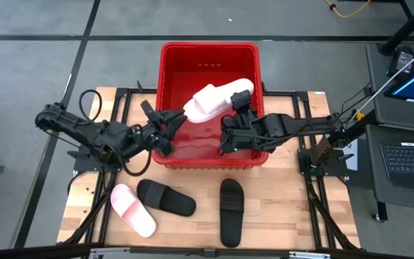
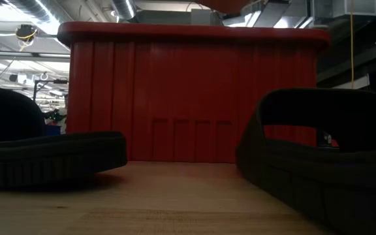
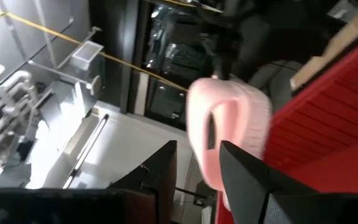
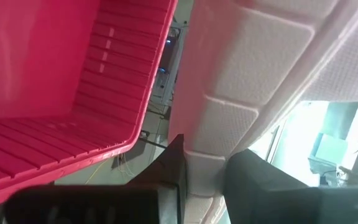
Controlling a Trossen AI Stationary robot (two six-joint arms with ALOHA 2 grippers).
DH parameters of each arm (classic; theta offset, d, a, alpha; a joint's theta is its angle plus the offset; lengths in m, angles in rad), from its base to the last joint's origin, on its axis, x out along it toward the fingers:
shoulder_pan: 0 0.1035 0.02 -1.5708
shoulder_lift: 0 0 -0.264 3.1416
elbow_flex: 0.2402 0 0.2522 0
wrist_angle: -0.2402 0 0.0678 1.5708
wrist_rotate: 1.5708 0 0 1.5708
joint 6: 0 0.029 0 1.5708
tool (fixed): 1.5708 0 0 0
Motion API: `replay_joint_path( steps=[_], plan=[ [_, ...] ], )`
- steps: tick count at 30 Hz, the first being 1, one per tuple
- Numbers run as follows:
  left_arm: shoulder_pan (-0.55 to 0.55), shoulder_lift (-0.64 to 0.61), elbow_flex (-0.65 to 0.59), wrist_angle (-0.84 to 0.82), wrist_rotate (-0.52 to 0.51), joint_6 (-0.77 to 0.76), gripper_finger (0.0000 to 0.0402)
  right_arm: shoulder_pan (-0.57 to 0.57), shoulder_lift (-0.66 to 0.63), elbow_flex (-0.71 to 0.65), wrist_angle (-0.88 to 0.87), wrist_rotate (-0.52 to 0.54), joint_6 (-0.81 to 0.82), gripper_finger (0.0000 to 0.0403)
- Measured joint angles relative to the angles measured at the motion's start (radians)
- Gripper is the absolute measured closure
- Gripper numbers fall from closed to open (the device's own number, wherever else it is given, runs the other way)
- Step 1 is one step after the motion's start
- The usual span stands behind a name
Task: Pick and place slides into bin
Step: Put the right pink slide into the bin
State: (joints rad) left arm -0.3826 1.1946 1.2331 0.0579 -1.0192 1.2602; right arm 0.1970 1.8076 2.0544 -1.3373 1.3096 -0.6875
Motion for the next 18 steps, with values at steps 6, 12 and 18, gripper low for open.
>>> replay_joint_path(
  steps=[6, 12, 18],
  plan=[
    [0.028, 0.000, 0.000, -0.040, 0.025, -0.074, 0.0286, 0.003, 0.000, 0.000, -0.001, -0.004, -0.002, 0.0330],
    [0.066, 0.000, 0.000, -0.065, 0.113, -0.107, 0.0286, 0.019, 0.031, 0.000, 0.003, -0.025, -0.002, 0.0330],
    [0.100, 0.000, -0.001, -0.148, 0.170, -0.188, 0.0286, 0.018, 0.051, 0.000, 0.003, -0.024, 0.000, 0.0330]
  ],
)
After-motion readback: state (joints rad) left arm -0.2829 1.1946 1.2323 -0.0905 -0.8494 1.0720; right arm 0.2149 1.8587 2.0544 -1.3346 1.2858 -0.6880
